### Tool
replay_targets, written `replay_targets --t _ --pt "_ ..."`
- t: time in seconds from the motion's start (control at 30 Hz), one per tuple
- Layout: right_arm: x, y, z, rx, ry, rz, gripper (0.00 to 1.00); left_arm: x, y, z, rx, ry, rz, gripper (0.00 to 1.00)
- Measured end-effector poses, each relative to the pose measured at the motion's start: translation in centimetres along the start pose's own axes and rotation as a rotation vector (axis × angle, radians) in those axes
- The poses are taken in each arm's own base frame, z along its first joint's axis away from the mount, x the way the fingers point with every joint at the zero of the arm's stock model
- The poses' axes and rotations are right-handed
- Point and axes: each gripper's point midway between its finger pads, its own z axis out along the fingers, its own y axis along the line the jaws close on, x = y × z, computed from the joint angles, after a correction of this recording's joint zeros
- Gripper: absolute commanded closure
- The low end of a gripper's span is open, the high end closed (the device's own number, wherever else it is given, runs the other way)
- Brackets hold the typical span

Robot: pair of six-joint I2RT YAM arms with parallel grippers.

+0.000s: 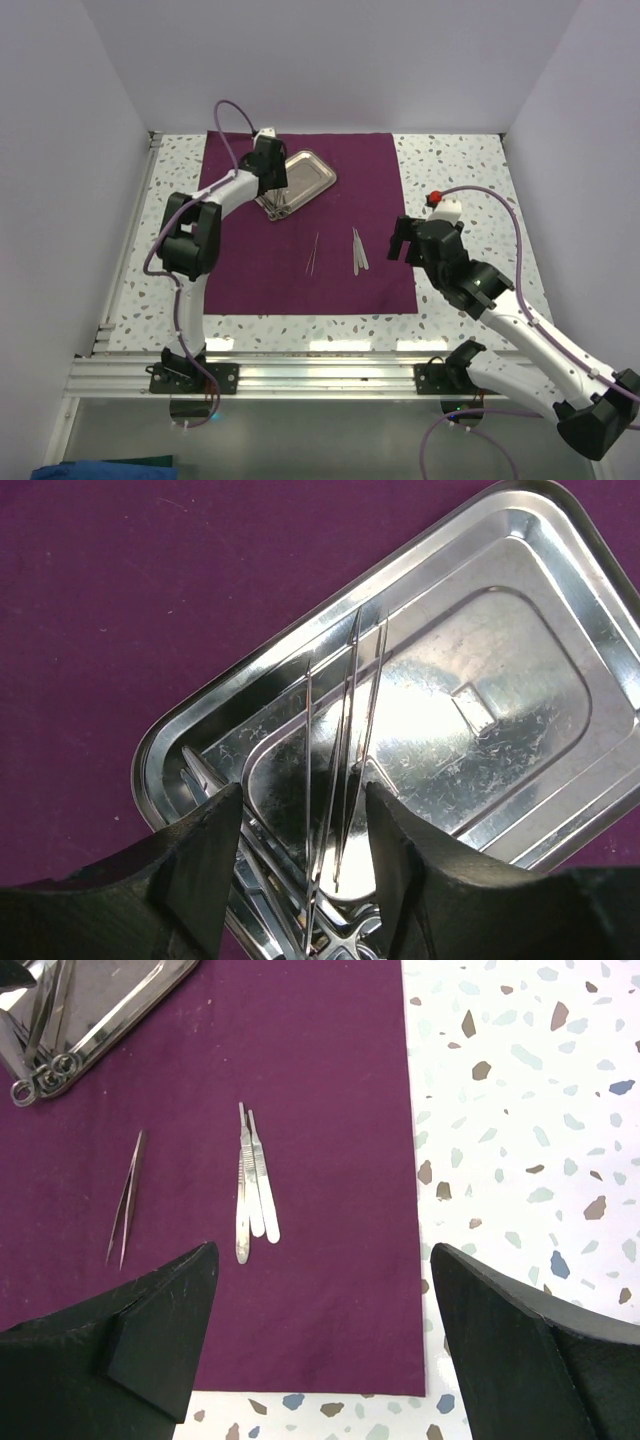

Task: Open and lay out the surgical kit
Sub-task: Pick up the medical item from the container.

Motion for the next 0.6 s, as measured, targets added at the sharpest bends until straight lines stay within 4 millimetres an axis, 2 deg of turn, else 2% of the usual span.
replay_targets --t 0.13,0.27,0.33,0.43,0.47,0.53,0.6 --pt "0.3 0.0 0.3 0.006 0.010 -0.006 0.09 0.8 0.2 0.8 0.005 0.023 0.002 0.49" --pt "0.4 0.0 0.4 0.009 0.015 -0.010 0.09 2.2 0.0 1.8 0.018 0.058 0.016 0.58" --pt "0.4 0.0 0.4 0.010 0.015 -0.010 0.09 1.8 -0.2 1.8 0.025 0.053 0.019 0.62" --pt "0.4 0.0 0.4 0.010 0.015 -0.010 0.09 1.8 -0.4 2.1 0.028 0.054 0.020 0.77" --pt "0.4 0.0 0.4 0.011 0.015 -0.010 0.09 1.7 -0.5 2.2 0.031 0.053 0.020 0.87" --pt "0.5 0.0 0.5 0.012 0.017 -0.011 0.09 1.6 -0.7 2.3 0.037 0.051 0.020 0.95" --pt "0.5 0.0 0.5 0.013 0.019 -0.013 0.09 1.6 -0.7 2.3 0.039 0.053 0.022 0.97"
